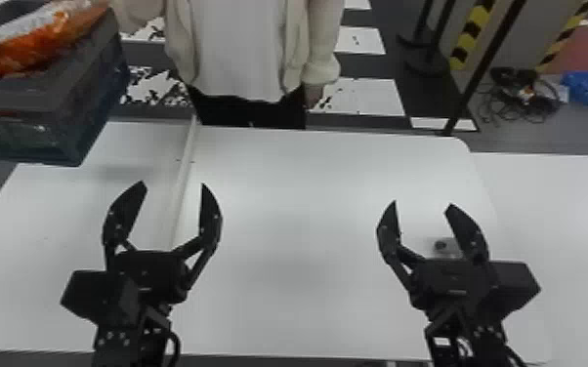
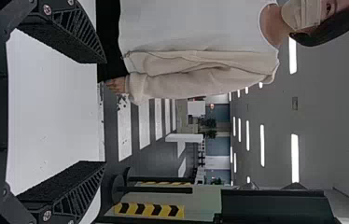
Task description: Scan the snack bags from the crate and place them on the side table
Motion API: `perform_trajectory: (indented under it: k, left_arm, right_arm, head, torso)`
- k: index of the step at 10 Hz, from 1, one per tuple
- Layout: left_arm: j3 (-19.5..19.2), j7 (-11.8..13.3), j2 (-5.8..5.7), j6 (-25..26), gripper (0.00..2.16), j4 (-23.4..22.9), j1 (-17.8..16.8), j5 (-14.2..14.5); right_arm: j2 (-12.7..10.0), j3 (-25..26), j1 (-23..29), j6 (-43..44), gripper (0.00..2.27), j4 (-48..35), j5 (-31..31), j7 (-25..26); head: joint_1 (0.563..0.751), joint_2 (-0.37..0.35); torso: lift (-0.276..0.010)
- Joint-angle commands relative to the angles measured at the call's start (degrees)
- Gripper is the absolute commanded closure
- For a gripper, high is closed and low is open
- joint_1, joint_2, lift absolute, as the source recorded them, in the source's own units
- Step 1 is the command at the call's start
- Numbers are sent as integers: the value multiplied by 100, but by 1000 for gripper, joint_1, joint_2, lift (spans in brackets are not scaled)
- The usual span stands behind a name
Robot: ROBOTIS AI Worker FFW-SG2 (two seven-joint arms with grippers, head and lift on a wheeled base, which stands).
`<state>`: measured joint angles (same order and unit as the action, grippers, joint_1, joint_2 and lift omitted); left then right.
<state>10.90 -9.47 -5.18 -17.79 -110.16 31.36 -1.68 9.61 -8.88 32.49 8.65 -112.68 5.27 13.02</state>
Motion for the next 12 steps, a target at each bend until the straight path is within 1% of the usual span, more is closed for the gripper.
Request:
perform_trajectory:
  k: [1,12]
  left_arm:
    - [0,7,0,0,144,-5,2,1]
    - [9,7,0,-18,144,-5,2,-17]
  right_arm:
    - [-3,0,-6,0,110,0,0,8]
    - [6,-18,-15,0,110,0,0,-1]
  head:
    - [695,-61]
    - [695,-61]
  torso:
    - [-50]
    - [-50]
